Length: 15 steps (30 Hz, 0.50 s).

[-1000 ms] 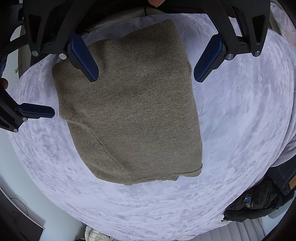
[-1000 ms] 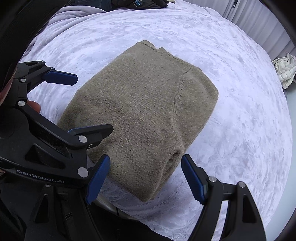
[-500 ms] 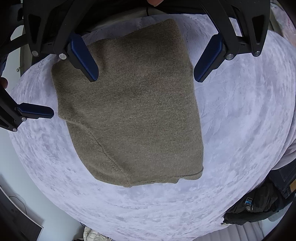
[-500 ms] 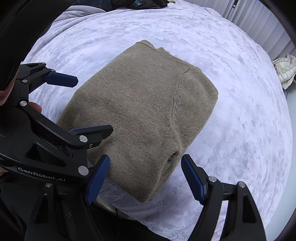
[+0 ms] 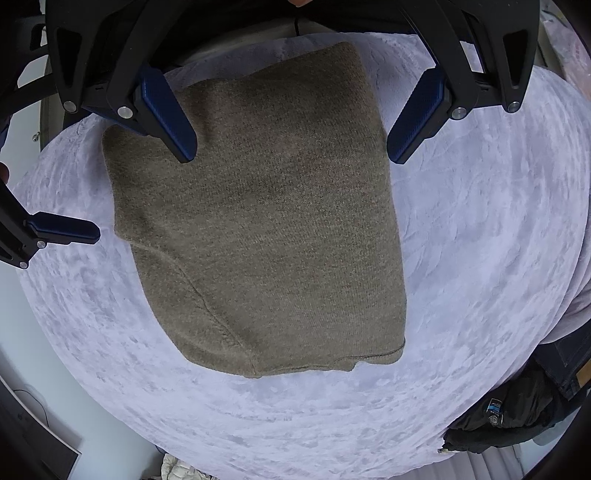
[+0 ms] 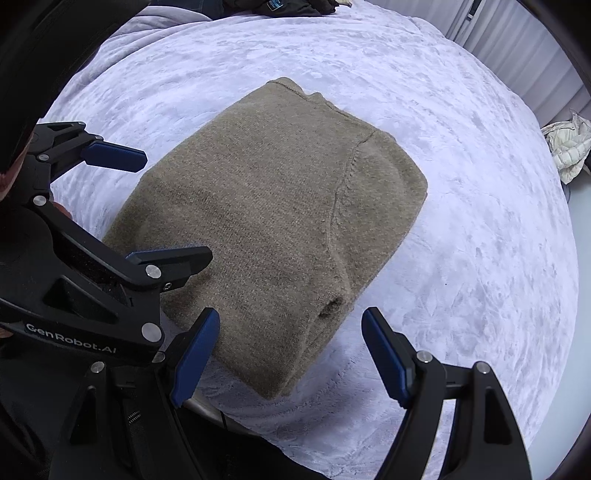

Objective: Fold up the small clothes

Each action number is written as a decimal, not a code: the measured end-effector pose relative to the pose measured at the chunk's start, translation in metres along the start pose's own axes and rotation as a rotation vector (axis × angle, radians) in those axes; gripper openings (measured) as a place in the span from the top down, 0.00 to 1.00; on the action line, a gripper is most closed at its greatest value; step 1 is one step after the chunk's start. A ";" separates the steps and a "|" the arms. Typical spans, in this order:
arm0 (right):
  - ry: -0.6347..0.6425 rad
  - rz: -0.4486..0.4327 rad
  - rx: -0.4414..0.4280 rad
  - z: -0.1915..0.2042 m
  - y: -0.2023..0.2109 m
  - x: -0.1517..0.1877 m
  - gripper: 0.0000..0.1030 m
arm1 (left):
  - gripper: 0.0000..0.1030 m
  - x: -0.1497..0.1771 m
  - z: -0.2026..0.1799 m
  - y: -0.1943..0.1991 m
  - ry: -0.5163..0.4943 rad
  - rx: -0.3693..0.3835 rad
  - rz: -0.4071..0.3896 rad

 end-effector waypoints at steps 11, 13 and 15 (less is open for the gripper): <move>-0.005 -0.017 -0.004 0.000 0.004 0.004 0.21 | 0.00 0.001 -0.003 0.002 -0.002 -0.003 -0.001; -0.005 -0.020 -0.005 0.000 0.005 0.004 0.21 | 0.00 0.001 -0.003 0.002 -0.002 -0.005 -0.003; -0.006 -0.022 -0.005 0.000 0.006 0.005 0.21 | 0.00 0.001 -0.003 0.003 -0.004 -0.008 -0.003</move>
Point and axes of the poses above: each gripper's, at about its wrist camera, not at the fingertips, and y roughly against the way its jaws point, z to its left, x to its underside, the point moved 4 cm from there along -y, roughly the way its jaws point, and after that the axes turned 6 degrees about y, right-handed, at the moved point
